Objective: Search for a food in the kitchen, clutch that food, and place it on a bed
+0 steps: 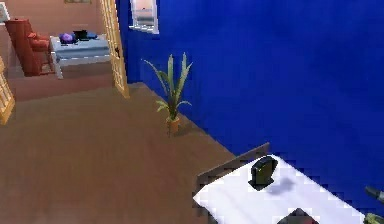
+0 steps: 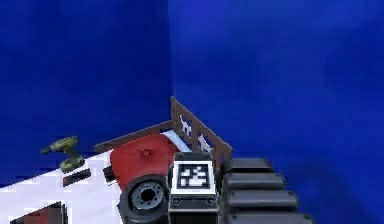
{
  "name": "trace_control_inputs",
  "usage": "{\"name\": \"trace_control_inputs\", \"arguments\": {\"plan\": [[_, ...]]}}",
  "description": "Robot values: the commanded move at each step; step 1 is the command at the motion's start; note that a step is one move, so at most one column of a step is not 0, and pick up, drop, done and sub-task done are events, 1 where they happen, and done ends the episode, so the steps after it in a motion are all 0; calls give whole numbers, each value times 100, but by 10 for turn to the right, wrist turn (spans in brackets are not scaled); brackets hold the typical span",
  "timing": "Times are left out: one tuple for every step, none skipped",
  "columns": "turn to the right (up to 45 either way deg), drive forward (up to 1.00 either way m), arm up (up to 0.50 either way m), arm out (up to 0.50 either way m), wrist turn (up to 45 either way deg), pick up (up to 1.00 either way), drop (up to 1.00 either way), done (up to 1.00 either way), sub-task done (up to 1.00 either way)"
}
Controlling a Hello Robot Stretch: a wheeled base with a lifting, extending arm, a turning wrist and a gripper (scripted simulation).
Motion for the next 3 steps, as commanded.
{"name": "trace_control_inputs", "arguments": {"plan": [[-210, 0, 0, 0, 0, 0, 0, 0, 0], [0, 0, 0, 48, 0, 0, 0, 0, 0], [0, 0, 0, 0, 450, 0, 0, 0, 0]]}}
